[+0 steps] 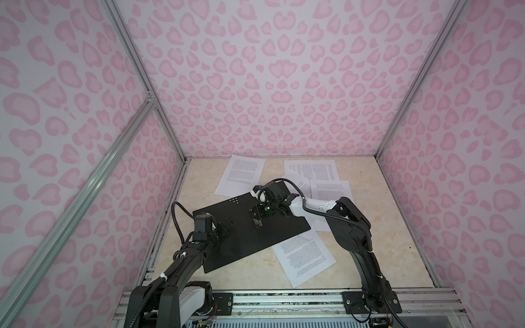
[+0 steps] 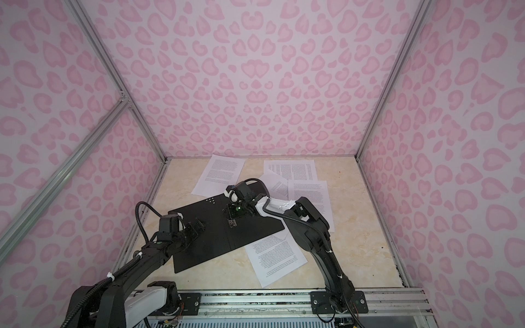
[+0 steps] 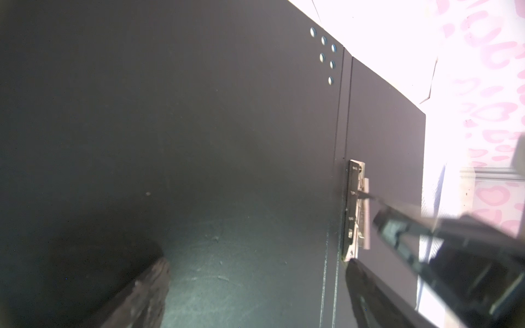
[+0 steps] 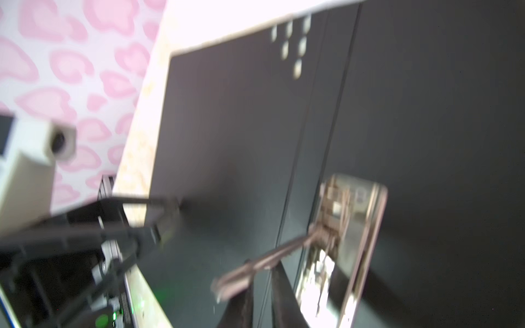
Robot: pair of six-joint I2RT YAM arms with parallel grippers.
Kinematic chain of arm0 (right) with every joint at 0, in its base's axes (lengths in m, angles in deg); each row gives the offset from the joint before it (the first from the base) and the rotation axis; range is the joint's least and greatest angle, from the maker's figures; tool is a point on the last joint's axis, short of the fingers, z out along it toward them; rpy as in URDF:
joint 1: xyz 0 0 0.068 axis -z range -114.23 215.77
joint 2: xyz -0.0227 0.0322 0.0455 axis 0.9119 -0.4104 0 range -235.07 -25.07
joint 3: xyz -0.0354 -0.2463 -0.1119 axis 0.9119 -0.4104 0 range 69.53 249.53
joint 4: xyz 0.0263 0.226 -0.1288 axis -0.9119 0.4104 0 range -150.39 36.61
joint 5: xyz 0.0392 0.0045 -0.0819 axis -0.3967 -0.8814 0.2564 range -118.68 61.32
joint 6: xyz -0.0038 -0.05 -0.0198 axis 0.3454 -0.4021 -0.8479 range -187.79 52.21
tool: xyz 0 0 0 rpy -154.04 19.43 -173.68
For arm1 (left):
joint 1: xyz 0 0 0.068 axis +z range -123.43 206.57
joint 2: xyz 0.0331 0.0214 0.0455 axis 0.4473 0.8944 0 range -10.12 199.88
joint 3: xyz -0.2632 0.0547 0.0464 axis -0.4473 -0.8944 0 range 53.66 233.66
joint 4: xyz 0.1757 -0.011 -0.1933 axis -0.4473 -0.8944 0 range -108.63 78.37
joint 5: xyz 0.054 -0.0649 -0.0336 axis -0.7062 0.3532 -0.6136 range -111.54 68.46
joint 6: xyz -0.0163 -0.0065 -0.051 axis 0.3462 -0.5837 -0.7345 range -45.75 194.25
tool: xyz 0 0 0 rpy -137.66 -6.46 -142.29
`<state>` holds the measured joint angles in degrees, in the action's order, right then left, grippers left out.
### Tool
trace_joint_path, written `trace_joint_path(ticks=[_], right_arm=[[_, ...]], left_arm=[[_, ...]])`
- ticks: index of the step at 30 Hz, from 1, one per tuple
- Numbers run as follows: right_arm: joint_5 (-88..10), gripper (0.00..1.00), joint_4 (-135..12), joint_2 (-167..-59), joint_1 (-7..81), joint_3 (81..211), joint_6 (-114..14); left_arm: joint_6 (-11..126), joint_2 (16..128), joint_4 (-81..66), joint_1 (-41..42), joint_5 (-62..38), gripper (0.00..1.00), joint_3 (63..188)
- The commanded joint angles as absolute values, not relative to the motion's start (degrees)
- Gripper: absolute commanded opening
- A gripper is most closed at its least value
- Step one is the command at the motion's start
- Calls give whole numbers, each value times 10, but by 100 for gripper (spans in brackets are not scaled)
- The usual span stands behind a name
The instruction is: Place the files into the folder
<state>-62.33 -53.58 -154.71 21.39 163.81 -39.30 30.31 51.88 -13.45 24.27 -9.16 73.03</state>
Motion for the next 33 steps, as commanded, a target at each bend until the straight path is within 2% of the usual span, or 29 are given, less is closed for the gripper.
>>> trace_joint_path(ticks=[1,5,8,11,15,20,27,33], right_arm=[[-636,15,-465,-1605,231,1715,-425],[-653,15,-404,-1677,244,1829,-432],[-666,20,-390,-1684,242,1861,-435],[-659,28,-401,-1647,239,1840,-440],[-620,45,-412,-1576,237,1777,-451],[-522,55,-386,-1522,235,1698,-469],[-539,57,-420,-1528,223,1651,-461],[-568,50,-443,-1547,207,1654,-440]], left_arm=[[303,519,-189,245,-106,98,728],[303,517,-191,245,-106,98,728],[305,514,-194,246,-107,98,730],[307,508,-194,246,-106,98,730],[310,501,-192,246,-97,98,730],[315,474,-179,244,-66,98,727],[318,414,-154,231,-35,97,719],[321,408,-156,227,-36,97,720]])
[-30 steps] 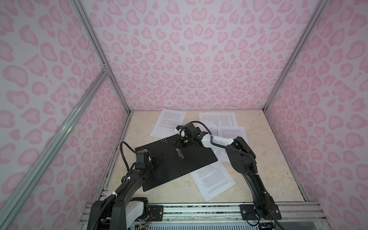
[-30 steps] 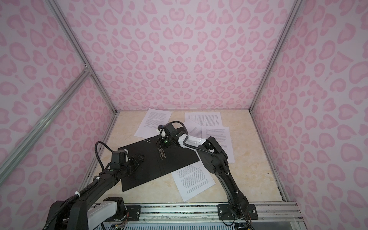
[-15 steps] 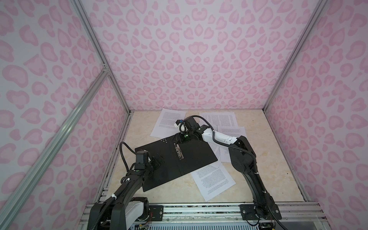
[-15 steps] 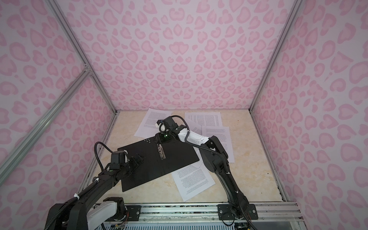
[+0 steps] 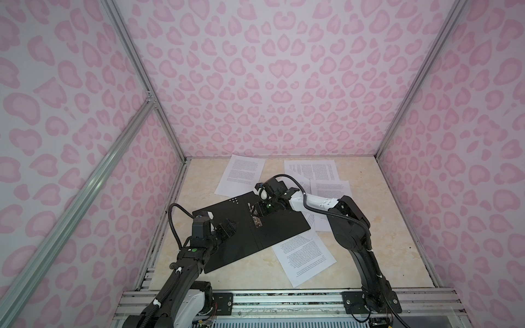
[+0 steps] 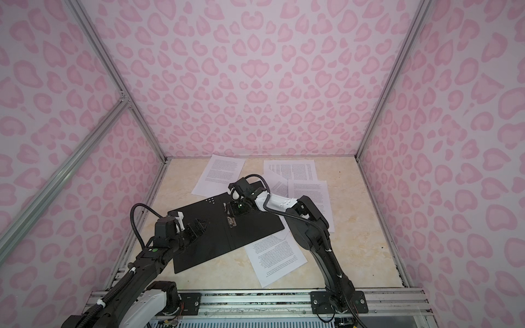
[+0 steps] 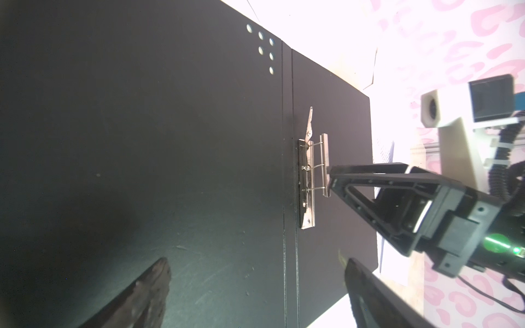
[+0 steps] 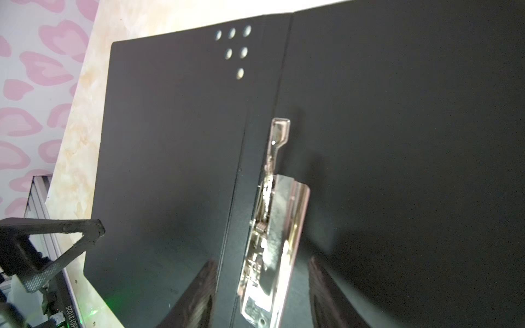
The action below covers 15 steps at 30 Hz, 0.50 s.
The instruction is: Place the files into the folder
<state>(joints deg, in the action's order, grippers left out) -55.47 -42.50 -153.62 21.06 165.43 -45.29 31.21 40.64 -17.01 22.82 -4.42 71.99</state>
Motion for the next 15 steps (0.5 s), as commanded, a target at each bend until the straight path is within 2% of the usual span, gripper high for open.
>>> trace_joint_path(ticks=[1,11,15], right_arm=[[-570,48,-448,-1549,207,1653,-435],[-585,34,-468,-1555,205,1651,-412],[-591,22,-477,-1550,203,1650,-398]], left_arm=[[320,411,-155,227,-34,97,720],[320,415,-158,226,-34,97,722],[321,407,-161,226,-36,97,722]])
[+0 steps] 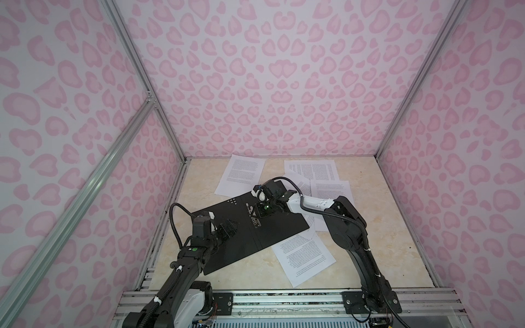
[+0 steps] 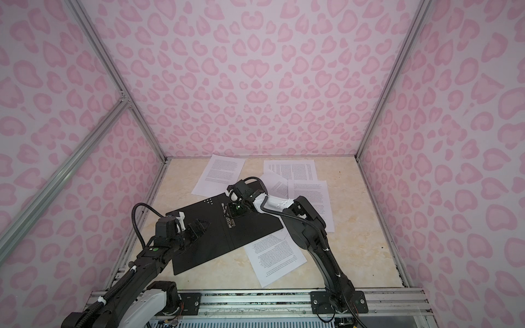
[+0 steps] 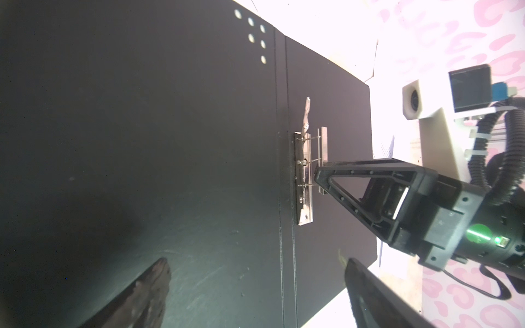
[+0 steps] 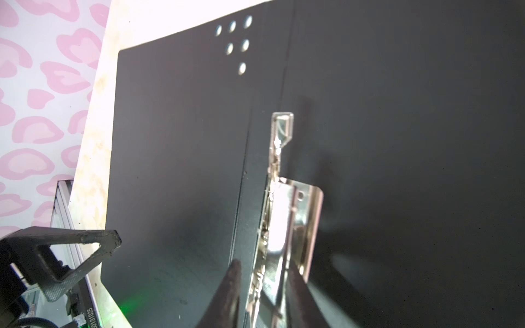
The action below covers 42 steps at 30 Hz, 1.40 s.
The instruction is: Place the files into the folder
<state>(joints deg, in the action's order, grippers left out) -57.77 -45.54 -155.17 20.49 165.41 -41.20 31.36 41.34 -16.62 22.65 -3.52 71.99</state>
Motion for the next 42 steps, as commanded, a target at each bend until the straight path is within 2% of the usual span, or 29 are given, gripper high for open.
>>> trace_joint_path(ticks=[1,5,10,16,24,38,40,42], right_arm=[[-592,20,-480,-1549,204,1649,-393],[-597,11,-499,-1538,202,1641,-370],[-604,6,-546,-1516,201,1618,-326],[-616,6,-656,-1483,195,1561,-236],[-606,4,-796,-1481,188,1502,-125],[-511,5,-895,-1514,133,1485,-37],[-501,6,-900,-1518,129,1485,-33],[-491,13,-912,-1523,127,1482,-25]], left_arm=[[321,403,-163,227,-36,97,723],[325,373,-171,225,-34,97,725],[327,308,-185,223,-48,97,722],[329,241,-226,222,-93,97,725],[329,228,-236,222,-92,97,728],[330,215,-245,222,-106,97,728],[330,216,-245,222,-106,97,728],[329,217,-245,222,-106,97,728]])
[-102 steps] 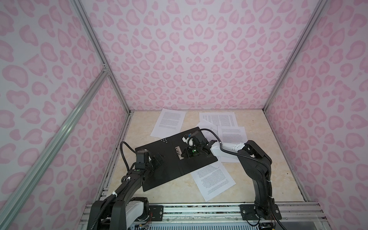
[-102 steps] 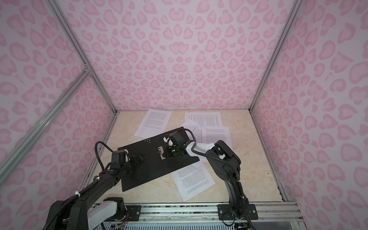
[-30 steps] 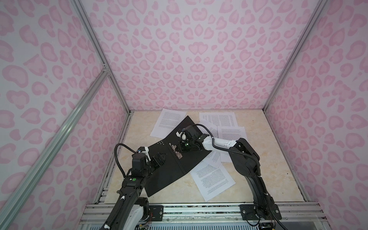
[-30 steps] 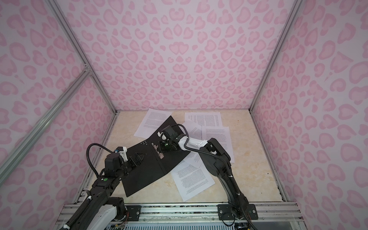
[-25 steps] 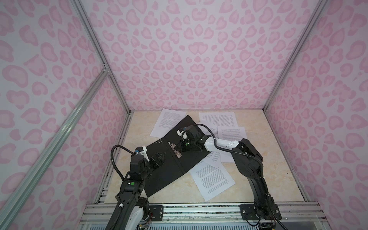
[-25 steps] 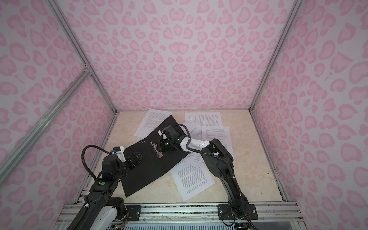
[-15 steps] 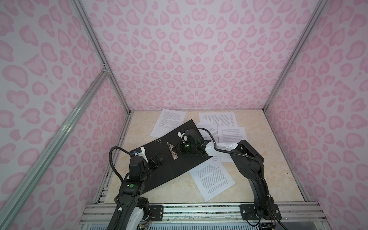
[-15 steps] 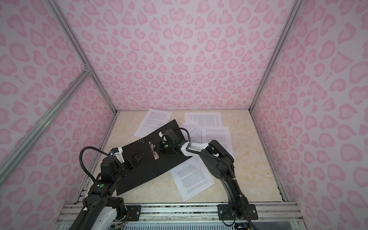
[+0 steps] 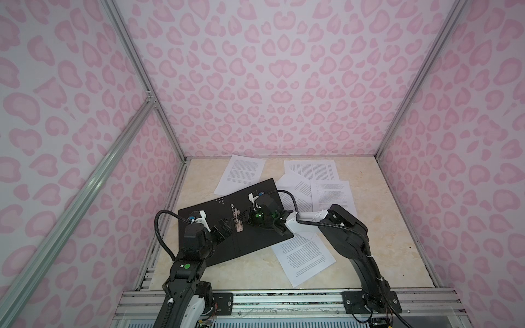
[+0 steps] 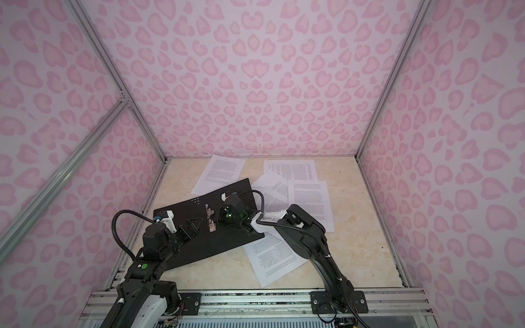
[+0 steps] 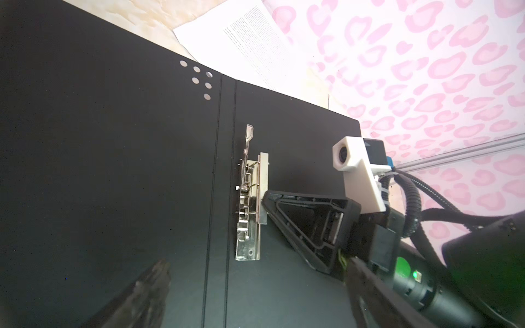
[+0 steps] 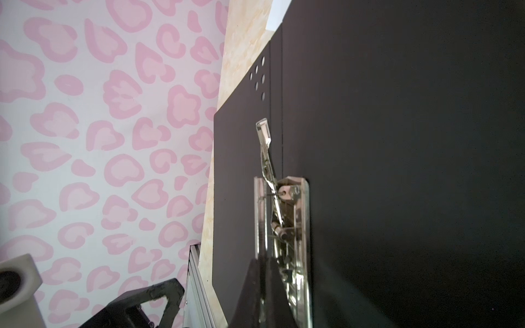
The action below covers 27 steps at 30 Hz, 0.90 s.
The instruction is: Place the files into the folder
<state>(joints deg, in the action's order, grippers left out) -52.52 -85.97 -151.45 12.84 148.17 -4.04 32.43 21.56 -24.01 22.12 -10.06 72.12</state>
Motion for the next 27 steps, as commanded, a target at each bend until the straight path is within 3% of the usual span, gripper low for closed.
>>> trace_joint_path(ticks=[1,3,12,17,19,23,27], right_arm=[[-486,16,-916,-1525,125,1481,-23],[-481,24,-921,-1532,121,1481,-20],[-474,36,-896,-1500,128,1458,-55],[-450,63,-779,-1405,151,1419,-178],[-424,69,-721,-1363,159,1396,-242],[-394,65,-633,-1274,187,1330,-338],[-377,66,-621,-1176,212,1229,-406]], left_arm=[[330,217,-245,222,-107,97,728],[330,218,-244,222,-107,97,727],[331,222,-237,222,-97,97,726],[331,230,-202,219,-44,97,717],[329,238,-181,211,-23,97,713],[322,280,-128,154,-5,97,711],[329,362,-92,17,-54,97,741]])
